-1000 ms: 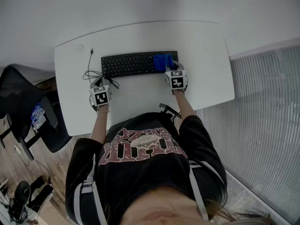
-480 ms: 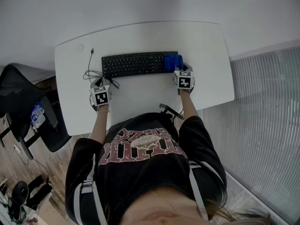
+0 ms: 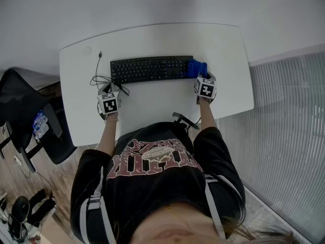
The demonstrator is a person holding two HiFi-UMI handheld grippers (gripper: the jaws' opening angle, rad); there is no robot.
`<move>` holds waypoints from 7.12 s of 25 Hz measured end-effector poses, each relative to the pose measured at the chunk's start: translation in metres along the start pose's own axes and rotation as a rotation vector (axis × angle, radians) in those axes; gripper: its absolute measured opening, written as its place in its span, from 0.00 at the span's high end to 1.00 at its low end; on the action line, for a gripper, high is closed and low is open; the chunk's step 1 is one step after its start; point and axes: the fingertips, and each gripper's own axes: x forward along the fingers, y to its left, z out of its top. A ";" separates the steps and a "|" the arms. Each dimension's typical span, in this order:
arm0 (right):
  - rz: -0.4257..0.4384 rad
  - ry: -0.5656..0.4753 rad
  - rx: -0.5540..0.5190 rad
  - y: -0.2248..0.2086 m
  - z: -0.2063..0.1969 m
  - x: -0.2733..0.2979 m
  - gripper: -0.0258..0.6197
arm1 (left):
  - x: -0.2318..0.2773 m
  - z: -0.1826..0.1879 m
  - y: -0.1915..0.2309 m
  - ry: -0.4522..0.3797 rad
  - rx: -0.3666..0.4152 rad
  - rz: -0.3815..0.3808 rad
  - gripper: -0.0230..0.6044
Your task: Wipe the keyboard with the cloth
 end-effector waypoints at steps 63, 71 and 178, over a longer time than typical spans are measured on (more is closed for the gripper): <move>0.875 -0.067 -0.465 0.432 0.038 -0.064 0.86 | -0.007 0.007 -0.003 -0.031 -0.009 -0.026 0.91; 0.833 -0.067 -0.456 0.412 0.036 -0.055 0.86 | -0.005 0.003 -0.002 -0.022 -0.014 -0.018 0.91; 0.345 -0.029 -0.207 0.139 0.012 -0.033 0.86 | -0.009 0.008 -0.006 -0.033 0.016 -0.007 0.91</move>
